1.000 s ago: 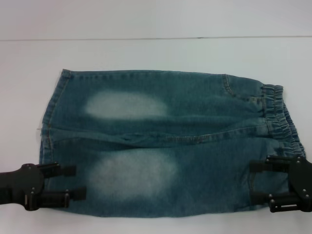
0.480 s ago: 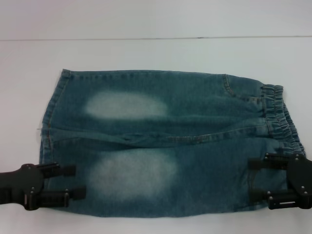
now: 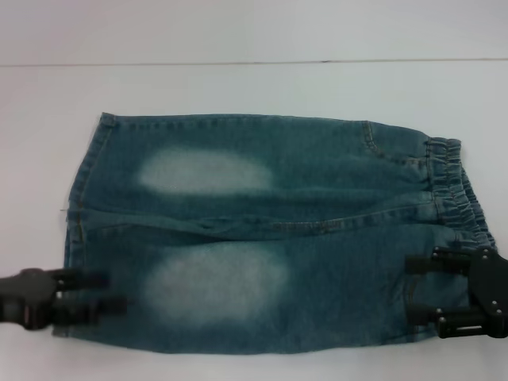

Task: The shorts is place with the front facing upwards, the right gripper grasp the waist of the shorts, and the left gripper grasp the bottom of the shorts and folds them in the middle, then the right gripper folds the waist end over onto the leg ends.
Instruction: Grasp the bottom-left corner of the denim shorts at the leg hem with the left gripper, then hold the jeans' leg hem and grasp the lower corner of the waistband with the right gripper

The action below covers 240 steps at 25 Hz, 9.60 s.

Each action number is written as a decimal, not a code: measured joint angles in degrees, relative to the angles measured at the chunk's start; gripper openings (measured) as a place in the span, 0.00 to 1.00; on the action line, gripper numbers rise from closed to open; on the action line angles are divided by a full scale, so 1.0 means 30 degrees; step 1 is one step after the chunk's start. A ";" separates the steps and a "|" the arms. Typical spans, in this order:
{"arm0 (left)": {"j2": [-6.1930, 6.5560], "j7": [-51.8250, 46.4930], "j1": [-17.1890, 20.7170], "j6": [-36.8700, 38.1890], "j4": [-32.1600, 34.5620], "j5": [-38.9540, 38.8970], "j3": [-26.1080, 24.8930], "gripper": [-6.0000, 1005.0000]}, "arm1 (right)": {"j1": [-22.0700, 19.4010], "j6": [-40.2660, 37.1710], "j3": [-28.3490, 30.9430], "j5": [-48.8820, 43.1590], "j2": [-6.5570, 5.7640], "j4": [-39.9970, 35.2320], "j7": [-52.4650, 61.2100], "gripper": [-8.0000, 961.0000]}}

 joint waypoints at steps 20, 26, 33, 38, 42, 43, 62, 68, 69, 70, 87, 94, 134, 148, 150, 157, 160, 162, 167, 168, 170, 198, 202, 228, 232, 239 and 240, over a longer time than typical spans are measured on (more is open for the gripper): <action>0.1145 -1.0765 -0.1679 -0.0761 0.1961 0.5276 -0.0902 0.90 | 0.0034 0.0054 0.0728 -0.0001 0.0096 0.0001 -0.0426 0.92; 0.1153 -1.0995 -0.1948 -0.1521 0.1813 0.6609 -0.0644 0.90 | -0.0035 0.0055 0.0839 0.0000 0.0088 0.0002 -0.0456 0.92; 0.1078 -1.1066 -0.2000 -0.2453 0.1806 0.7456 -0.0208 0.88 | -0.0075 0.0295 0.0910 0.0001 0.0086 0.0001 -0.0458 0.92; 0.0969 -1.1067 -0.2053 -0.2455 0.1805 0.7469 0.0388 0.86 | -0.0043 0.0408 0.0910 0.0001 0.0086 0.0002 -0.0458 0.92; 0.0768 -1.1078 -0.2234 -0.2271 0.1804 0.7478 0.0637 0.84 | 0.0010 0.0408 0.0907 0.0001 0.0086 0.0024 -0.0458 0.92; 0.0721 -1.1086 -0.2285 -0.2266 0.1805 0.7479 0.0780 0.83 | 0.0020 0.0409 0.0904 0.0001 0.0086 0.0027 -0.0458 0.92; 0.0363 -1.0840 -0.2599 -0.2244 0.1860 0.7373 0.1317 0.60 | -0.0095 0.0658 0.0902 0.0001 0.0085 0.0030 -0.0457 0.92; 0.0328 -1.0829 -0.2601 -0.2235 0.1866 0.7344 0.1329 0.40 | -0.0095 0.0669 0.0919 0.0001 0.0086 0.0030 -0.0457 0.92; 0.0297 -1.0827 -0.2602 -0.2232 0.1863 0.7337 0.1323 0.38 | -0.0096 0.0669 0.0927 0.0000 0.0087 0.0029 -0.0457 0.92; 0.0267 -1.0826 -0.2602 -0.2229 0.1863 0.7331 0.1319 0.35 | -0.0096 0.0669 0.0938 0.0001 0.0087 0.0030 -0.0456 0.92; 0.0063 -1.0806 -0.2752 -0.2745 0.1974 0.6570 0.1053 0.01 | 0.1758 0.0778 0.1919 0.0185 -0.1237 -0.1343 0.7790 0.92; 0.0107 -1.0885 -0.3089 -0.3019 0.1900 0.5742 0.0889 0.01 | 0.2517 0.0738 0.0450 -0.1127 -0.1818 -0.4537 1.3176 0.92; 0.0397 -1.0547 -0.3447 -0.3451 0.1269 0.4254 0.0888 0.01 | 0.4557 0.1050 -0.6713 -1.1587 -0.0892 -0.6743 1.2828 0.92; 0.0422 -1.0364 -0.3539 -0.3594 0.0856 0.4254 0.0858 0.01 | 0.4766 0.1433 -0.6948 -1.1680 -0.0555 -0.6680 1.2847 0.92; 0.0422 -1.0351 -0.3530 -0.3621 0.0857 0.4255 0.0858 0.01 | 0.4806 0.1454 -0.6854 -1.1610 -0.0556 -0.6510 1.2760 0.92; 0.0422 -1.0254 -0.3392 -0.3721 0.0820 0.4256 0.0861 0.01 | 0.4801 0.1642 -0.6708 -1.0778 -0.0648 -0.6332 1.2607 0.92; 0.0422 -1.0250 -0.3380 -0.3726 0.0808 0.4256 0.0862 0.01 | 0.4746 0.1531 -0.6697 -1.0558 -0.0726 -0.6327 1.2524 0.92; 0.0422 -1.0250 -0.3381 -0.3726 0.0808 0.4256 0.0861 0.01 | 0.4694 0.1487 -0.6692 -1.0613 -0.0805 -0.6328 1.2523 0.92; 0.0422 -1.0249 -0.3402 -0.3680 0.0810 0.4257 0.0860 0.01 | 0.4654 0.1131 -0.6734 -1.0774 -0.1018 -0.6350 1.2607 0.91; 0.0422 -1.0249 -0.3411 -0.3647 0.0810 0.4256 0.0860 0.01 | 0.4654 0.1037 -0.6755 -1.0835 -0.1031 -0.6379 1.2616 0.91; 0.0422 -1.0249 -0.3413 -0.3645 0.0811 0.4256 0.0859 0.01 | 0.4711 0.0922 -0.6795 -1.1141 -0.1021 -0.6351 1.2627 0.91; 0.0407 -1.0249 -0.3568 -0.3693 0.0597 0.4257 0.0887 0.01 | 0.4915 0.1164 -0.6971 -1.2275 -0.0462 -0.6268 1.2639 0.91; 0.0442 -1.0226 -0.3555 -0.3723 0.0548 0.4257 0.0855 0.01 | 0.4923 0.1110 -0.6794 -1.2268 -0.0580 -0.6392 1.2640 0.91; 0.0392 -1.0081 -0.3478 -0.3773 0.0546 0.4257 0.0859 0.01 | 0.5103 0.1577 -0.6746 -1.1699 -0.0504 -0.5852 1.2324 0.90; 0.0391 -1.0077 -0.3479 -0.3782 0.0546 0.4256 0.0858 0.01 | 0.5096 0.1497 -0.6555 -1.1293 -0.0543 -0.5974 1.2240 0.90; 0.0391 -1.0073 -0.3442 -0.3784 0.0517 0.4257 0.0859 0.01 | 0.5071 0.1476 -0.6446 -1.0568 -0.0594 -0.6052 1.2029 0.90; 0.0383 -1.0073 -0.3430 -0.3783 0.0516 0.4256 0.0859 0.01 | 0.5043 0.1480 -0.6444 -1.0534 -0.0586 -0.6087 1.1894 0.90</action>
